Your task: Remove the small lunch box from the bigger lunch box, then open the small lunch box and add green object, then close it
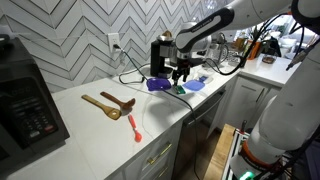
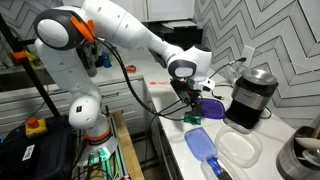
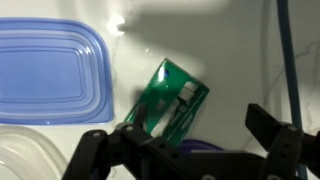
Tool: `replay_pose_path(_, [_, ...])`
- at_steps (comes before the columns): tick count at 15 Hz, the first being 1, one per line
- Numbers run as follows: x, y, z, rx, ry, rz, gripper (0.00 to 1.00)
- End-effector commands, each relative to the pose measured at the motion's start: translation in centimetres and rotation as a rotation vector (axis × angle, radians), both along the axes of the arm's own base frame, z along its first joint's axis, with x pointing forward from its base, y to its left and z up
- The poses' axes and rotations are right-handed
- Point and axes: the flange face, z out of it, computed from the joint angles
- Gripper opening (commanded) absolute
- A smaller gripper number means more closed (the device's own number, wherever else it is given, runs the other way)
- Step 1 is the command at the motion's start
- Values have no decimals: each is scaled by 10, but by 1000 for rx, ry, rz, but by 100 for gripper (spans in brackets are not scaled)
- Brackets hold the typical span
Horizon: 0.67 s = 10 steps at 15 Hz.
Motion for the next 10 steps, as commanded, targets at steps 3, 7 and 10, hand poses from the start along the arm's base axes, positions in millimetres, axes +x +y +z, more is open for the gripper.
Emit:
replay_pose_path(3, [14,-8,-13,91,-13,-59,100])
replay_pose_path(7, [25,-13,-26,78,-7,-82,100])
replay_pose_path(10, [31,-15,-33,72,-2,-91,68])
